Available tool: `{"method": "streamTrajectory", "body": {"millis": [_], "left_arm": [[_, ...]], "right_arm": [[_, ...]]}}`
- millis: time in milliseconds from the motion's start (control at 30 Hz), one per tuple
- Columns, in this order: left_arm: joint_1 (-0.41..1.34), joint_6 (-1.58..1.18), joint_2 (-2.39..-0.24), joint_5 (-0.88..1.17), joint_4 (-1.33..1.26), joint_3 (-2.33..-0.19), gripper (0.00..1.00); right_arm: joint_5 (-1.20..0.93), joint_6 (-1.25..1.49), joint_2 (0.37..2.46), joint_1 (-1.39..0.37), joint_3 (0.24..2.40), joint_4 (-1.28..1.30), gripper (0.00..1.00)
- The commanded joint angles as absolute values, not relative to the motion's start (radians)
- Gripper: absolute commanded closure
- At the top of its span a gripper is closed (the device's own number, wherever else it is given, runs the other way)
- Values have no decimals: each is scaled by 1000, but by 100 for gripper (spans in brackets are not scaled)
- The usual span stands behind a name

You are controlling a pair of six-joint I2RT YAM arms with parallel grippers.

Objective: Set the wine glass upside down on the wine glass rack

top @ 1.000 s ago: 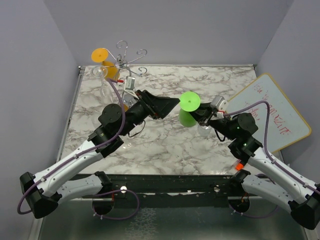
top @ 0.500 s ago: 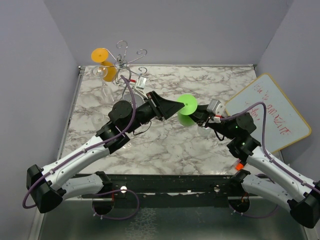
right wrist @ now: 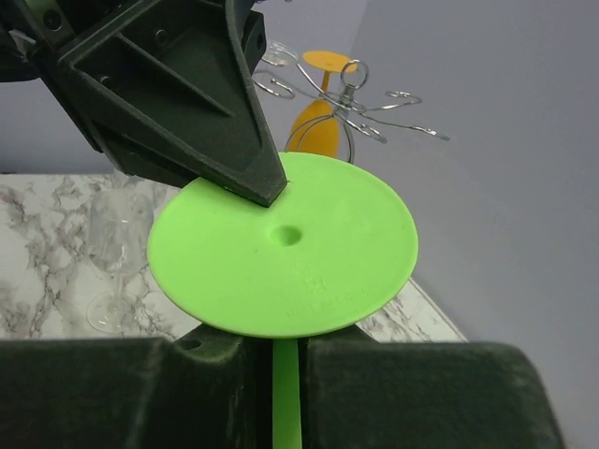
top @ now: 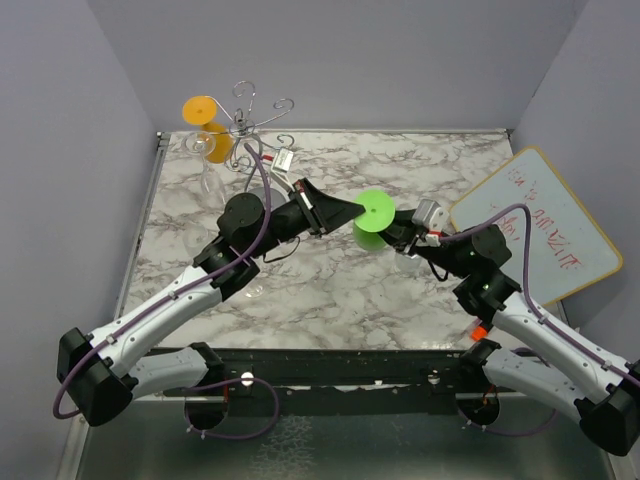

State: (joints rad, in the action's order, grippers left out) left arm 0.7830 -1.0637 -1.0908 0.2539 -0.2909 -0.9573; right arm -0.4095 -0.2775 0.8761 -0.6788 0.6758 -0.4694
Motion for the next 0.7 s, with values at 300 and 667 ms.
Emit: {"method": "streamTrajectory", "body": {"millis": [300, 667], "left_arm": [[718, -1021, -1097, 384, -338, -1023, 100], [555, -1021, -1266, 603, -318, -1322, 100]], "right_arm": [[-346, -180, 769, -681, 628, -422, 43], [-226, -115, 593, -682, 574, -422, 36]]}}
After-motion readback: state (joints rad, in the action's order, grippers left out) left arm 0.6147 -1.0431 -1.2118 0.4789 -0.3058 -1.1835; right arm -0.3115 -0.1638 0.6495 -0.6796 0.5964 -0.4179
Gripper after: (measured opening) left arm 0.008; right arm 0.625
